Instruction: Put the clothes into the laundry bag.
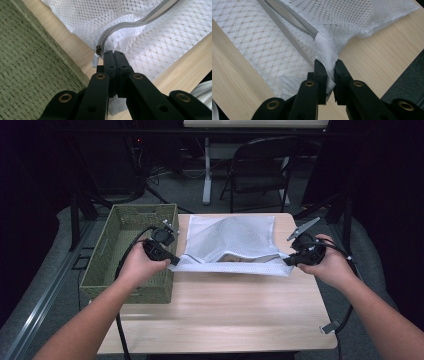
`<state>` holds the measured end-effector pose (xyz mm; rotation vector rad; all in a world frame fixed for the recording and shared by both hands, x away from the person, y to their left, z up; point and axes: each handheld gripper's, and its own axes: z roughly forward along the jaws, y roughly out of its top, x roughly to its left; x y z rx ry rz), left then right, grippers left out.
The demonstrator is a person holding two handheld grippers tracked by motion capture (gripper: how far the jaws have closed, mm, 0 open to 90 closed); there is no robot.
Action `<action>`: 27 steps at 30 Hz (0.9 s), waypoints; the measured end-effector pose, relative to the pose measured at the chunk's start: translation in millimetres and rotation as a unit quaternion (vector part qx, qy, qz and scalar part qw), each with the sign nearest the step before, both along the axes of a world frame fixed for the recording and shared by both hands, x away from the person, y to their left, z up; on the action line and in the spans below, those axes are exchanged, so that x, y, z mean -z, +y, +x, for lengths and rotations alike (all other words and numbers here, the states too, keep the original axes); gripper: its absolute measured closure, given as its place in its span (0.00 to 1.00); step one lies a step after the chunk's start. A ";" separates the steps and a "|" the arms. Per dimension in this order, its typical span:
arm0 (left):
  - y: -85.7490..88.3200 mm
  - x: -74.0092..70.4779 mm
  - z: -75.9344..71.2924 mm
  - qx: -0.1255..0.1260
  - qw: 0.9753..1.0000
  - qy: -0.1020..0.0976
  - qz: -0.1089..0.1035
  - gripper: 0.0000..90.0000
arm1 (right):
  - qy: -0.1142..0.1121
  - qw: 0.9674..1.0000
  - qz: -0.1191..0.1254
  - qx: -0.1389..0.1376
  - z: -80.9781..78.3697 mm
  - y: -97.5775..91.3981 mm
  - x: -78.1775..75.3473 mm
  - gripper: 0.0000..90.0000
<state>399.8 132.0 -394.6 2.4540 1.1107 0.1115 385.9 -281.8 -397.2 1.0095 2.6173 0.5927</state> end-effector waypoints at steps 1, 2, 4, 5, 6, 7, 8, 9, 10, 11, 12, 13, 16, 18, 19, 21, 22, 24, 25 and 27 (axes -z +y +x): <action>-0.1 1.3 -1.0 0.002 1.000 0.001 0.001 0.99 | 0.003 1.000 0.002 0.000 -0.8 -0.6 1.4 0.92; -0.4 2.8 -2.3 0.002 1.000 0.001 0.001 0.99 | -0.001 1.000 0.007 0.003 -1.9 -0.9 3.7 0.92; -0.7 5.2 -5.1 0.002 1.000 0.002 0.000 0.99 | -0.001 1.000 0.010 0.004 -3.8 -1.9 7.0 0.92; -1.2 7.2 -7.5 0.002 1.000 0.004 -0.003 0.99 | 0.000 1.000 0.007 0.003 -4.6 -2.2 7.6 0.92; -1.6 8.8 -9.3 0.006 1.000 0.005 -0.001 0.99 | 0.000 1.000 0.005 0.001 -6.5 -2.1 9.5 0.92; -2.6 10.7 -11.5 0.006 1.000 0.005 0.000 0.99 | -0.003 1.000 0.004 0.002 -8.3 -1.8 11.4 0.92; -3.2 12.5 -13.3 0.009 1.000 0.004 0.002 0.99 | -0.002 1.000 0.003 0.000 -9.9 -1.5 13.1 0.92; -3.7 14.2 -15.1 0.011 1.000 0.005 0.003 0.99 | -0.003 1.000 0.000 0.000 -11.6 -1.0 14.8 0.92; -4.0 15.6 -16.6 0.012 1.000 0.007 0.003 0.99 | -0.002 1.000 -0.001 0.000 -13.4 -0.6 16.3 0.92; -4.1 17.4 -18.0 0.012 1.000 0.007 0.003 0.99 | 0.000 1.000 -0.003 -0.003 -14.7 -0.4 17.7 0.92; -4.1 19.1 -19.4 0.013 1.000 0.008 0.003 0.99 | -0.002 1.000 -0.003 -0.002 -16.4 -0.3 19.5 0.92; -4.0 20.9 -20.9 0.012 1.000 0.009 0.002 0.99 | -0.003 1.000 -0.003 -0.002 -18.1 -0.3 21.1 0.92; -2.1 25.9 -24.6 0.012 1.000 0.009 -0.004 0.99 | -0.002 1.000 0.002 -0.001 -22.5 -0.9 25.4 0.92; -0.7 29.1 -26.9 0.013 1.000 0.011 -0.005 0.99 | 0.000 1.000 0.005 -0.001 -25.8 -1.3 28.7 0.92; -0.3 31.1 -28.0 0.012 1.000 0.009 -0.005 0.99 | 0.003 1.000 0.004 -0.004 -27.4 -1.4 31.1 0.92; 0.8 34.4 -30.1 0.012 1.000 0.011 -0.006 0.99 | 0.004 1.000 0.007 -0.002 -30.1 -1.0 35.1 0.92; 0.8 35.8 -31.4 0.009 1.000 0.012 -0.006 0.99 | 0.006 1.000 0.008 -0.002 -31.2 -0.9 37.9 0.92; 1.2 39.8 -34.1 0.008 1.000 0.011 -0.006 0.99 | 0.007 1.000 0.010 -0.001 -32.7 -0.8 42.0 0.92; 0.6 42.1 -36.1 0.005 1.000 0.011 -0.007 0.99 | 0.010 1.000 0.008 -0.002 -33.2 -0.8 43.1 0.92; 0.4 46.6 -39.7 0.010 1.000 0.010 -0.002 0.99 | 0.009 1.000 0.012 -0.001 -34.7 -0.7 47.0 0.92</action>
